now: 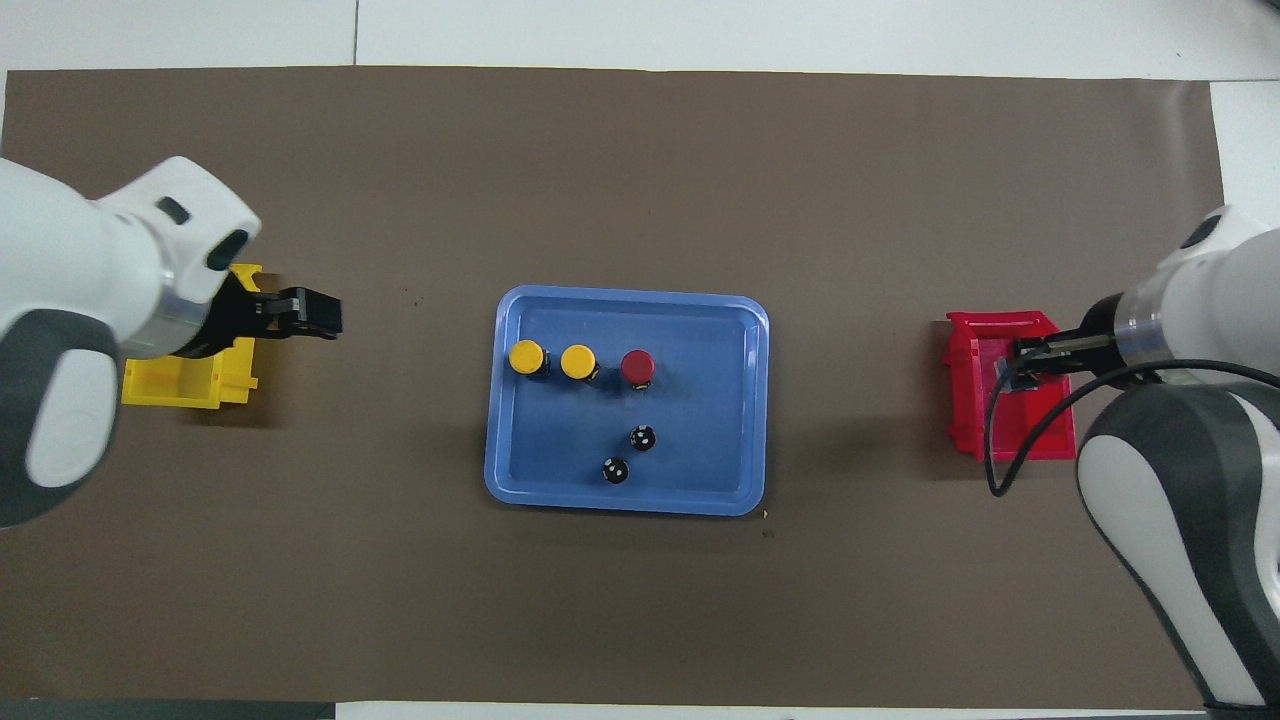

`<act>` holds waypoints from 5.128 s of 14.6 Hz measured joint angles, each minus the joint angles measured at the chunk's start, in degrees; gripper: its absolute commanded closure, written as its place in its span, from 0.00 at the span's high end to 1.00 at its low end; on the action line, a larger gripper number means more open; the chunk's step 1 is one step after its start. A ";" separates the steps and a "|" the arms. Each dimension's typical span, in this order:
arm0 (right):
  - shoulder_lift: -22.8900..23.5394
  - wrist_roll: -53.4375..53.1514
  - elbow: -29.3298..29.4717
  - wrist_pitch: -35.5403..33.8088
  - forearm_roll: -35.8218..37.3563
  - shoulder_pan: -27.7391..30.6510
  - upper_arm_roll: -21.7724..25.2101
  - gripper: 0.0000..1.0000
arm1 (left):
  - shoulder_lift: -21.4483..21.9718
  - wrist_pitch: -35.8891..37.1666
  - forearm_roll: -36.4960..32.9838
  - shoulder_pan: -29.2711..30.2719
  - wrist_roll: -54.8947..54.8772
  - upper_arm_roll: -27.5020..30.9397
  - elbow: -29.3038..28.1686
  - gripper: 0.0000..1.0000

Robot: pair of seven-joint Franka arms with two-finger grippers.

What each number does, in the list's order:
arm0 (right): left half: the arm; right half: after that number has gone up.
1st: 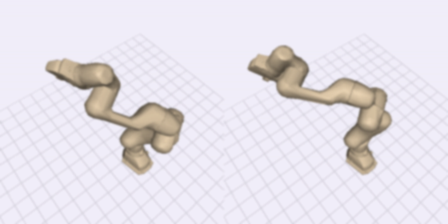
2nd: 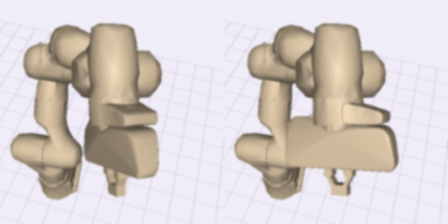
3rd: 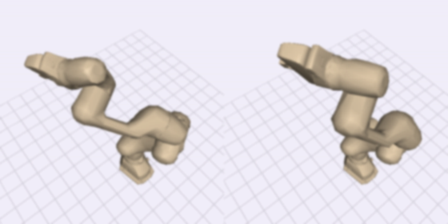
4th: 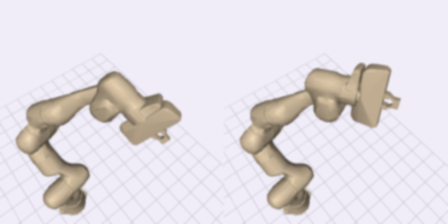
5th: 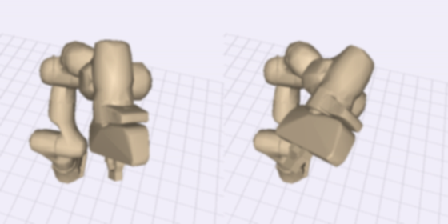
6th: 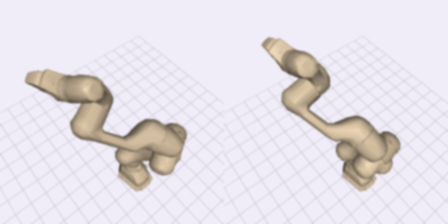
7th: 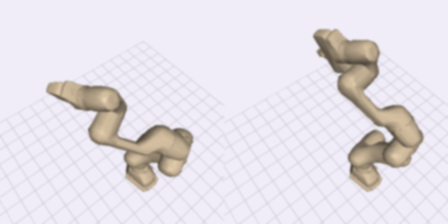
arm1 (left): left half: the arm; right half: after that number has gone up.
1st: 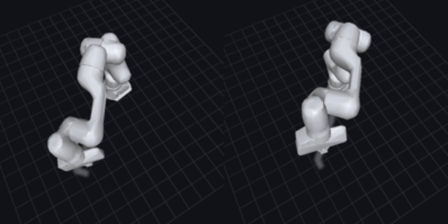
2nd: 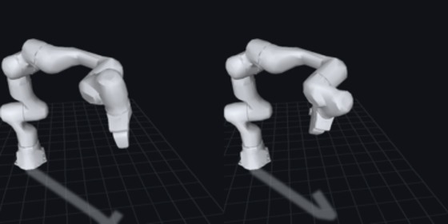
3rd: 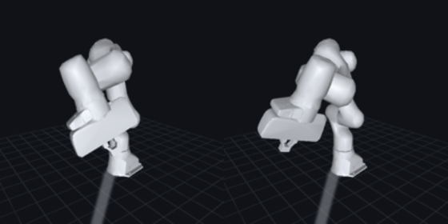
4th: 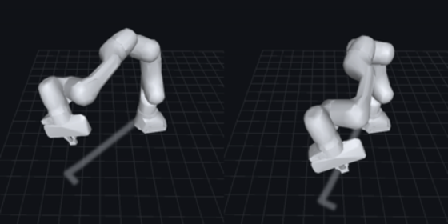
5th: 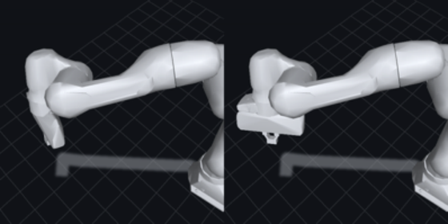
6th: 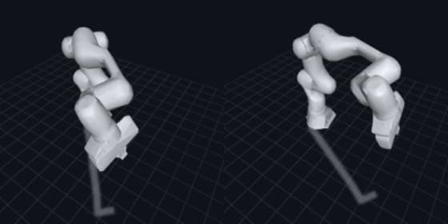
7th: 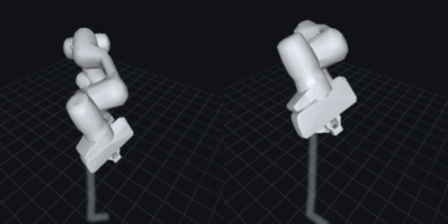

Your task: Sort red and yellow buttons by color

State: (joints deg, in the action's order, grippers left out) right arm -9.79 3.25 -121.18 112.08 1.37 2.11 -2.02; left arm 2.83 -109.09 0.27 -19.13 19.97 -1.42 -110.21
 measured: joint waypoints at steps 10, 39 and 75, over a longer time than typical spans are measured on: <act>1.66 4.54 -11.85 14.07 -0.09 4.25 -0.58 0.12 | -12.89 -17.67 3.56 -10.03 10.46 -0.07 -2.66 0.70; 4.58 4.98 -7.23 9.91 -1.02 3.99 -1.19 0.65 | -7.66 4.83 1.82 16.48 -14.42 2.72 6.49 0.01; 34.03 -43.88 21.67 14.09 3.17 -36.02 -1.19 0.20 | -1.84 19.93 1.48 18.34 -29.94 0.67 18.93 1.00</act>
State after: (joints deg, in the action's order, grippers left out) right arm 24.24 -40.63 -99.51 126.17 4.54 -33.91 -3.21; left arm 0.99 -89.16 1.75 -0.79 -9.97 -0.75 -91.28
